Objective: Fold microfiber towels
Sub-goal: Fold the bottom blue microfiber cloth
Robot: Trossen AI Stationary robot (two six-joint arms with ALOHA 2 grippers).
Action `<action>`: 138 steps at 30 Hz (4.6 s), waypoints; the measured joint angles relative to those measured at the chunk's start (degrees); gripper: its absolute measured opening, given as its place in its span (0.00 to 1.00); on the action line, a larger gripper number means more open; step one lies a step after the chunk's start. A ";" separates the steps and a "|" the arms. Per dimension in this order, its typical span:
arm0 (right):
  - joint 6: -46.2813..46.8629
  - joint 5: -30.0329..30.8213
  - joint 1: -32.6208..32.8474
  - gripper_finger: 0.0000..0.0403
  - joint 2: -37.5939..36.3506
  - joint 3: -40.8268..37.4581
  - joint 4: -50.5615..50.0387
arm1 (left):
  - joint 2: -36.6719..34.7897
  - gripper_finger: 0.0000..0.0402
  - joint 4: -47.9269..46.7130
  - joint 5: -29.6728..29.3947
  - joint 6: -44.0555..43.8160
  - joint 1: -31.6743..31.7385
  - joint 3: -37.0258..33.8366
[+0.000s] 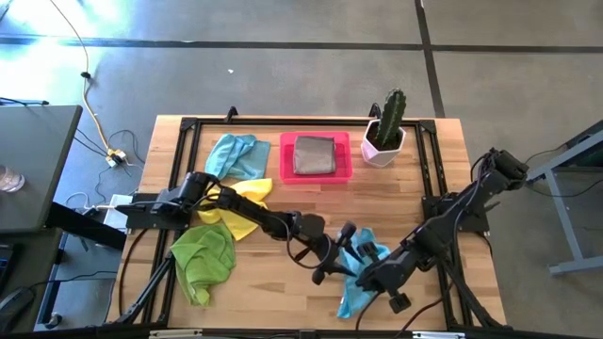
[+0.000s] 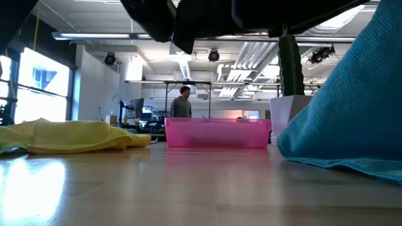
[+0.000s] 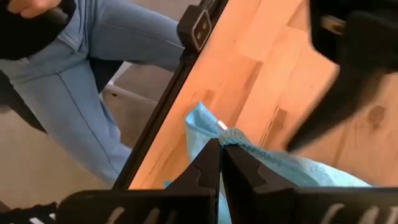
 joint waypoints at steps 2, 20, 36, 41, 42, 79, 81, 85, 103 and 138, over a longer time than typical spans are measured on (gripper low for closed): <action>0.17 -0.45 -0.55 0.00 0.00 0.00 0.16 | 0.00 0.45 -0.15 1.41 0.00 -0.10 0.00; 13.42 -10.10 -0.06 0.00 0.02 3.87 0.36 | 0.00 0.45 -11.79 10.58 -1.85 -0.80 0.00; 30.72 -9.93 3.77 0.00 0.02 6.51 -5.51 | -0.57 0.45 2.03 8.73 -5.59 -2.78 0.02; 22.97 -8.87 2.65 0.00 0.02 6.51 -5.79 | -0.57 0.45 3.17 2.78 -5.57 -3.88 0.02; 21.62 -8.70 2.23 0.00 0.02 6.51 -5.80 | -0.57 0.45 3.18 1.58 -5.57 -4.05 0.02; 3.85 -1.56 -2.06 0.00 0.02 6.49 -10.39 | -0.44 0.32 -32.39 2.73 -36.43 -6.26 0.02; 3.83 -1.54 -2.05 0.00 0.02 6.49 -10.39 | -0.44 0.28 -32.82 2.49 -38.29 -6.23 0.02; 3.85 -1.51 -2.00 0.00 0.02 6.47 -10.37 | -0.44 0.19 -32.68 2.29 -42.74 -6.32 0.02; 3.84 7.76 -2.02 0.00 0.02 6.43 -15.85 | -4.98 0.00 -54.33 0.61 -49.65 -6.67 0.05; -33.24 57.25 -16.71 0.00 -0.17 12.65 -31.46 | -38.03 0.00 -80.72 -72.25 -5.74 3.05 4.38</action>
